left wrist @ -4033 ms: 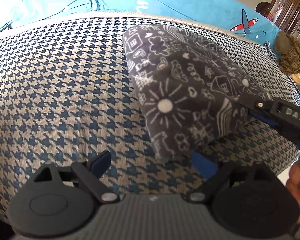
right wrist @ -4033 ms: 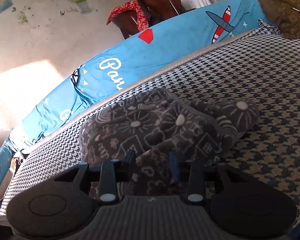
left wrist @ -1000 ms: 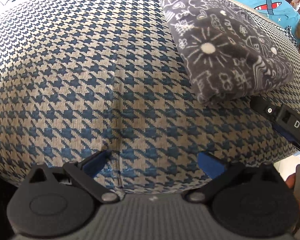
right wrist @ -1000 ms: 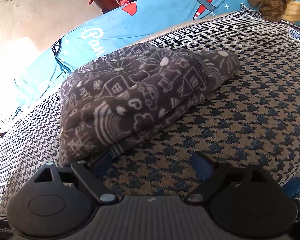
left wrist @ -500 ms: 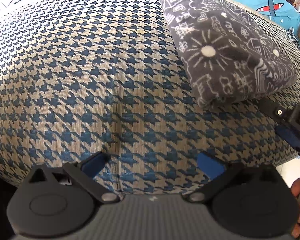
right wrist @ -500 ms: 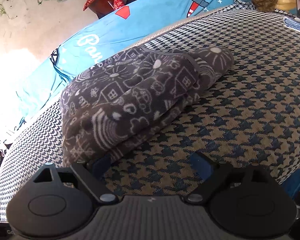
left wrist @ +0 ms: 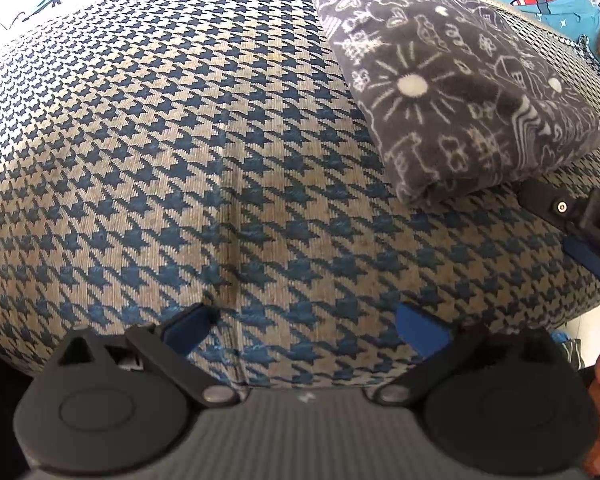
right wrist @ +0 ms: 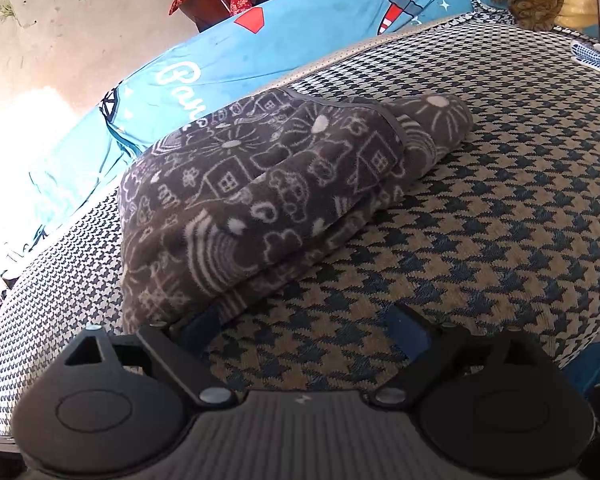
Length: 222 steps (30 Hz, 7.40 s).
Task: Fold clothes
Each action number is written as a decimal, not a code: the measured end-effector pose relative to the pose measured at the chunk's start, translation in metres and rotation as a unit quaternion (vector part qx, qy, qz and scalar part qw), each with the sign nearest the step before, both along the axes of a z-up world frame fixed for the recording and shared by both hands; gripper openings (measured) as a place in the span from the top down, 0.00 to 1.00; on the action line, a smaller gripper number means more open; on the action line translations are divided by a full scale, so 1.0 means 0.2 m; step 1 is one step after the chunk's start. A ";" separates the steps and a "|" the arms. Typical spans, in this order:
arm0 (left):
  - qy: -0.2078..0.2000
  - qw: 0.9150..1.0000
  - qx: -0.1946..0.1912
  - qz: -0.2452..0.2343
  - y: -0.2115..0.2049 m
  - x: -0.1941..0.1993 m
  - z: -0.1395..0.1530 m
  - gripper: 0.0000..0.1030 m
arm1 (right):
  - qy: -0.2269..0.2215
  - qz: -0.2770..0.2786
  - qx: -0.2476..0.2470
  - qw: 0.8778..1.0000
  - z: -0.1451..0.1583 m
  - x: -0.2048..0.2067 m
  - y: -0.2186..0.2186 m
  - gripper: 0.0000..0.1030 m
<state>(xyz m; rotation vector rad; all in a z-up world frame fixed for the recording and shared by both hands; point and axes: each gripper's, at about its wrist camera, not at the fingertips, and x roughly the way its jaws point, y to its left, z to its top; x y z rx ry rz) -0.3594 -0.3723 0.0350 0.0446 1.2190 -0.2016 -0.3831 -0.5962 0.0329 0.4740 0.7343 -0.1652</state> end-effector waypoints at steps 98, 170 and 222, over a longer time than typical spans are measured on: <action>-0.034 0.984 -0.172 -0.014 -0.31 0.84 0.03 0.00 | 0.012 -0.070 0.185 0.980 0.05 0.28 -0.74 0.06; -0.196 0.979 -0.051 -0.005 -0.27 0.66 0.36 0.35 | -0.109 0.124 0.014 0.986 0.25 0.55 -0.19 0.64; -0.269 0.959 -0.005 0.088 0.34 0.64 0.46 0.35 | -0.158 0.238 -0.048 0.957 0.35 0.73 0.46 0.64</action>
